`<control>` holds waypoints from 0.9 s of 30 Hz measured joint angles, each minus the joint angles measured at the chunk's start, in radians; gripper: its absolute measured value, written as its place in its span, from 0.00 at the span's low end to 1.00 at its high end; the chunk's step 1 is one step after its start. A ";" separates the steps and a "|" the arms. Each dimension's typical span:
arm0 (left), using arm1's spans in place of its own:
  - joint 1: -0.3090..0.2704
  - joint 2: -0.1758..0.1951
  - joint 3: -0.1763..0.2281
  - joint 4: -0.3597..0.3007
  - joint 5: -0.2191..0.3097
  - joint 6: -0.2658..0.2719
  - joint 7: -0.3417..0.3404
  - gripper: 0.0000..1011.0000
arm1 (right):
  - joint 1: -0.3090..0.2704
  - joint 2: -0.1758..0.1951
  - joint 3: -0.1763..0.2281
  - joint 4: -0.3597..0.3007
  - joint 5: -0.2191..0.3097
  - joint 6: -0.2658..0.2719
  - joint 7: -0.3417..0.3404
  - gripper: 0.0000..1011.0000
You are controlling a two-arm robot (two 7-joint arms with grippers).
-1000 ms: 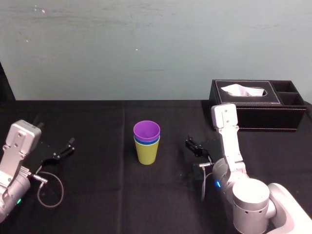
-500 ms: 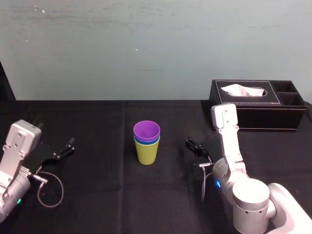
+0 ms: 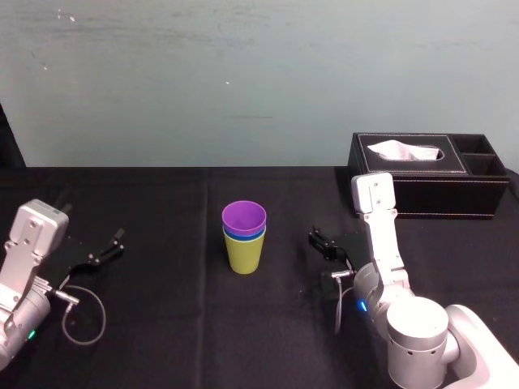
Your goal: Stack the three plastic cups sequentially using one hand.
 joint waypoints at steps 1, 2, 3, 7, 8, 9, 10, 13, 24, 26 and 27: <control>0.000 0.000 0.000 0.000 0.000 0.000 0.000 0.99 | 0.000 0.000 0.000 0.000 0.000 0.000 0.000 0.99; 0.000 0.000 0.000 0.000 0.000 0.000 0.000 0.99 | 0.000 0.000 0.000 0.000 0.000 0.000 0.000 0.99; 0.000 0.000 0.000 0.000 0.000 0.000 0.000 0.99 | 0.000 0.000 0.000 0.000 0.000 0.000 0.000 0.99; 0.000 0.000 0.000 0.000 0.000 0.000 0.000 0.99 | 0.000 0.000 0.000 0.000 0.000 0.000 0.000 0.99; 0.000 0.000 0.000 0.000 0.000 0.000 0.000 0.99 | 0.000 0.000 0.000 0.000 0.000 0.000 0.000 0.99; 0.000 0.000 0.000 0.000 0.000 0.000 0.000 0.99 | 0.000 0.000 0.000 0.000 0.000 0.000 0.000 0.99; 0.000 0.000 0.000 0.000 0.000 0.000 0.000 0.99 | 0.000 0.000 0.000 0.000 0.000 0.000 0.000 0.99; 0.000 0.000 0.000 0.000 0.000 0.000 0.000 0.99 | 0.000 0.000 0.000 0.000 0.000 0.000 0.000 0.99; 0.000 0.000 0.000 0.000 0.000 0.000 0.000 0.99 | 0.000 0.000 0.000 0.000 0.000 0.000 0.000 0.99; 0.000 0.000 0.000 0.000 0.000 0.000 0.000 0.99 | 0.000 0.000 0.000 0.000 0.000 0.000 0.000 0.99; 0.000 0.000 0.000 0.000 0.000 0.000 0.000 0.99 | 0.000 0.000 0.000 0.000 0.000 0.000 0.000 0.99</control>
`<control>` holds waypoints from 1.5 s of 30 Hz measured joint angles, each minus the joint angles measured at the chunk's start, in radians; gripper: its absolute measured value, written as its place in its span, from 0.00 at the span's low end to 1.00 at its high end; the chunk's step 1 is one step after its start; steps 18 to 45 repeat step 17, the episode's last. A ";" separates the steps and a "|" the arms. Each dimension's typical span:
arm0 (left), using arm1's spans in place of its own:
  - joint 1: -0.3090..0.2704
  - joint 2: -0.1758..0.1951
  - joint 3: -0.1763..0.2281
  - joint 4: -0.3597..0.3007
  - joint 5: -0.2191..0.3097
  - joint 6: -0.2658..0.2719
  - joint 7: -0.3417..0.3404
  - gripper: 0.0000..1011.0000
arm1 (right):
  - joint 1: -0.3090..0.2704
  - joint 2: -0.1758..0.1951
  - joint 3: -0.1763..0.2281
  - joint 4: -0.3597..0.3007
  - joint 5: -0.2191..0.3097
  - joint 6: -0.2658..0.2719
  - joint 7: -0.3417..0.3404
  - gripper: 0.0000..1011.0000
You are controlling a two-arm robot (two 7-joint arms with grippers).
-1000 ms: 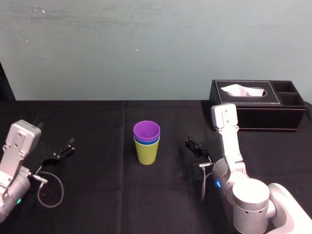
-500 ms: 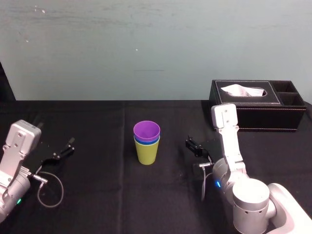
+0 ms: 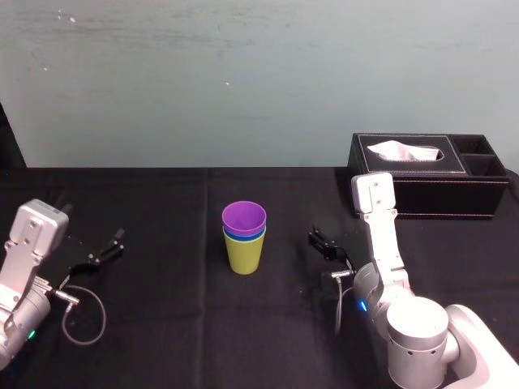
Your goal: Stack the three plastic cups sequentially using one hand.
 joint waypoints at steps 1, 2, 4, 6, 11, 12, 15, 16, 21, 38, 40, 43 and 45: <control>0.000 0.000 0.000 0.000 0.000 0.000 0.000 0.99 | 0.000 0.000 0.000 0.000 0.000 0.000 0.000 0.99; 0.000 0.000 0.000 0.000 0.000 0.000 0.000 0.99 | 0.000 0.000 0.000 0.000 0.000 0.000 0.000 0.99; 0.000 0.000 0.000 0.000 0.000 0.000 0.000 0.99 | 0.000 0.000 0.000 0.000 0.000 0.000 0.000 0.99; 0.000 0.000 0.000 0.000 0.000 0.000 0.000 0.99 | 0.000 0.000 0.000 0.000 0.000 0.000 0.000 0.99; 0.000 0.000 0.000 0.000 0.000 0.000 0.000 0.99 | 0.000 0.000 0.000 0.000 0.000 0.000 0.000 0.99; 0.000 0.000 0.000 0.000 0.000 0.000 0.000 0.99 | 0.000 0.000 0.000 0.000 0.000 0.000 0.000 0.99; 0.000 0.000 0.000 0.000 0.000 0.000 0.000 0.99 | 0.000 0.000 0.000 0.000 0.000 0.000 0.000 0.99; 0.000 0.000 0.000 0.000 0.000 0.000 0.000 0.99 | 0.000 0.000 0.000 0.000 0.000 0.000 0.000 0.99; 0.000 0.000 0.000 0.000 0.000 0.000 0.000 0.99 | 0.000 0.000 0.000 0.000 0.000 0.000 0.000 0.99; 0.000 0.000 0.000 0.000 0.000 0.000 0.000 0.99 | 0.000 0.000 0.000 0.000 0.000 0.000 0.000 0.99; 0.000 0.000 0.000 0.000 0.000 0.000 0.000 0.99 | 0.000 0.000 0.000 0.000 0.000 0.000 0.000 0.99; 0.000 0.000 0.000 0.000 0.000 0.000 0.000 0.99 | 0.000 0.000 0.000 0.000 0.000 0.000 0.000 0.99; 0.000 0.000 0.000 0.000 0.000 0.000 0.000 0.99 | 0.000 0.000 0.000 0.000 0.000 0.000 0.000 0.99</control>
